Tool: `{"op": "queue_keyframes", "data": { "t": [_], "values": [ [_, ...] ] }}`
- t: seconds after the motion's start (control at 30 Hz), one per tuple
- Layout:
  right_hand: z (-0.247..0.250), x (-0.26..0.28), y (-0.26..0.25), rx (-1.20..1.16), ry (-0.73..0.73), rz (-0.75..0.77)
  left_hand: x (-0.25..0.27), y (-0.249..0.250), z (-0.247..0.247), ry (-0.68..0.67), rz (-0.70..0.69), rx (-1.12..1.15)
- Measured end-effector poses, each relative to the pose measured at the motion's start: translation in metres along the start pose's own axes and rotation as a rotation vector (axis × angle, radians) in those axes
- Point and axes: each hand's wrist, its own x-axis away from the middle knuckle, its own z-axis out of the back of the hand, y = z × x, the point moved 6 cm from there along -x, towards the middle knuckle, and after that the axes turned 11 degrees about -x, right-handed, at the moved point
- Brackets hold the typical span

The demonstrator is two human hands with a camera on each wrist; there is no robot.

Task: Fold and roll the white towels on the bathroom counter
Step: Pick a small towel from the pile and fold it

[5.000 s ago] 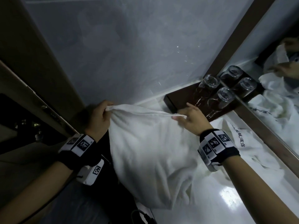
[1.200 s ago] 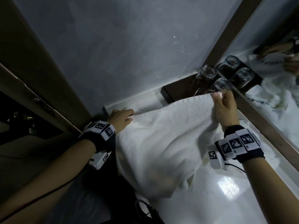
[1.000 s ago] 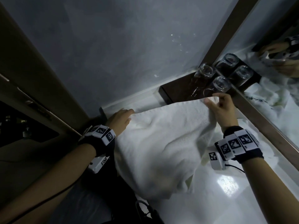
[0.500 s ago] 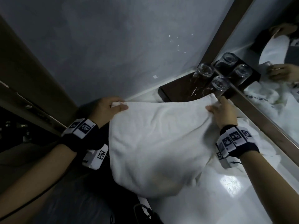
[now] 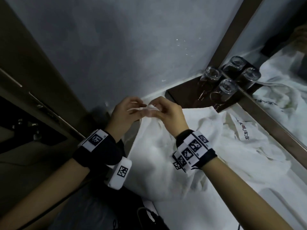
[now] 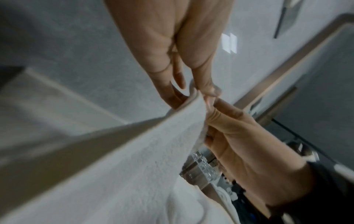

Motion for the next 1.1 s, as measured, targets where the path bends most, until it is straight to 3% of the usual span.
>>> {"op": "queue_keyframes", "data": {
  "t": [0.2, 0.47, 0.67, 0.77, 0.9, 1.1],
  "values": [
    [0.003, 0.006, 0.003, -0.127, -0.023, 0.014, 0.013, -0.017, 0.006, 0.003, 0.129, 0.088],
    [0.001, 0.008, -0.017, 0.025, -0.002, 0.125, 0.012, 0.014, 0.001, 0.018, -0.067, -0.021],
    [-0.017, 0.012, -0.014, 0.257, -0.235, 0.125, 0.016, 0.019, -0.002, 0.032, -0.081, 0.057],
    [-0.016, 0.013, -0.019, 0.19, -0.229, 0.155, 0.024, 0.014, -0.012, -0.028, -0.054, 0.009],
    [-0.012, 0.009, -0.025, 0.125, -0.22, 0.228, 0.036, 0.018, -0.023, -0.094, -0.172, -0.203],
    [-0.008, 0.004, -0.004, 0.095, -0.252, 0.067, 0.031, 0.019, -0.006, -0.034, -0.154, -0.295]
  ]
}}
